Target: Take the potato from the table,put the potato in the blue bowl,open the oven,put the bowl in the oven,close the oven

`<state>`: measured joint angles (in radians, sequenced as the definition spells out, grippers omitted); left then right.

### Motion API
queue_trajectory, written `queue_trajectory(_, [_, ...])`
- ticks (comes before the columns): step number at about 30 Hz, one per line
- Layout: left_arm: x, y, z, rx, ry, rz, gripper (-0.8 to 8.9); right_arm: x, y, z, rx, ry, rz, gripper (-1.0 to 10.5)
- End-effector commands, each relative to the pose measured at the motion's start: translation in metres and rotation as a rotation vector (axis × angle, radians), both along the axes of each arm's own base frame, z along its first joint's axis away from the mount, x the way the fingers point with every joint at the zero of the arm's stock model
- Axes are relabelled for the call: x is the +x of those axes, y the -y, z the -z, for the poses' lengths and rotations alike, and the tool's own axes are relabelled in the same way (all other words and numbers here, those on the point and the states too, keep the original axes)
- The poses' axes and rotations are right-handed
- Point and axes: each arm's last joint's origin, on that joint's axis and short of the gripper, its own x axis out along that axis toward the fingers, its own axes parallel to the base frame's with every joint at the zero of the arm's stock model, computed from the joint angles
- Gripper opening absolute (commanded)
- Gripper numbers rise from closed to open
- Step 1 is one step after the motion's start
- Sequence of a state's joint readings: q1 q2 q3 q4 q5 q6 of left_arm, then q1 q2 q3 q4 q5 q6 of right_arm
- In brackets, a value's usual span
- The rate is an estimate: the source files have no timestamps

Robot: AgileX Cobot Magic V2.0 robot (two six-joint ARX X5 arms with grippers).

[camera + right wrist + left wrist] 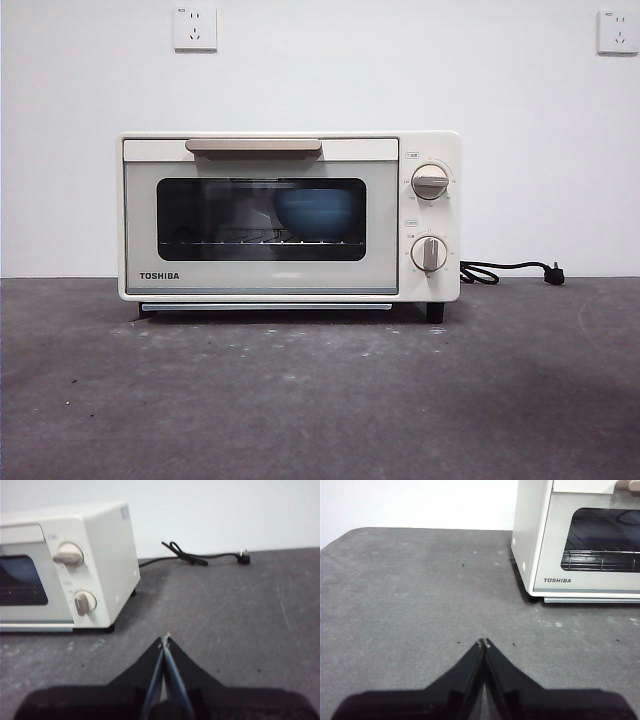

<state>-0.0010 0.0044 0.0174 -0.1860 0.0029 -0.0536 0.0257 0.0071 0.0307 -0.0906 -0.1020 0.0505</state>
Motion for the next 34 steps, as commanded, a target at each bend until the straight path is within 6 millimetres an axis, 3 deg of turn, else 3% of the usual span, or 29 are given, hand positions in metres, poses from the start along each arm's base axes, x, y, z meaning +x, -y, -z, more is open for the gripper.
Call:
queue_trajectory(1, [0.0004, -0.0003, 0.0034, -0.006, -0.007, -0.006, -0.04, 0.0009, 0.0, 0.0088, 0.022, -0.033, 0.005, 0.0])
queue_trajectory(8, [0.0004, -0.0003, 0.0035, -0.006, -0.007, -0.006, -0.04, -0.0002, 0.0, 0.0163, 0.019, -0.111, 0.005, 0.0])
queue_trajectory(13, [0.0004, -0.0003, 0.0034, -0.006, -0.006, -0.006, -0.04, 0.0, -0.0001, 0.0155, 0.09, -0.113, 0.012, 0.0])
queue_trajectory(34, [0.0004, -0.0003, 0.0034, -0.006, -0.006, -0.006, -0.04, 0.0, -0.0001, 0.0155, 0.085, -0.113, 0.012, 0.0])
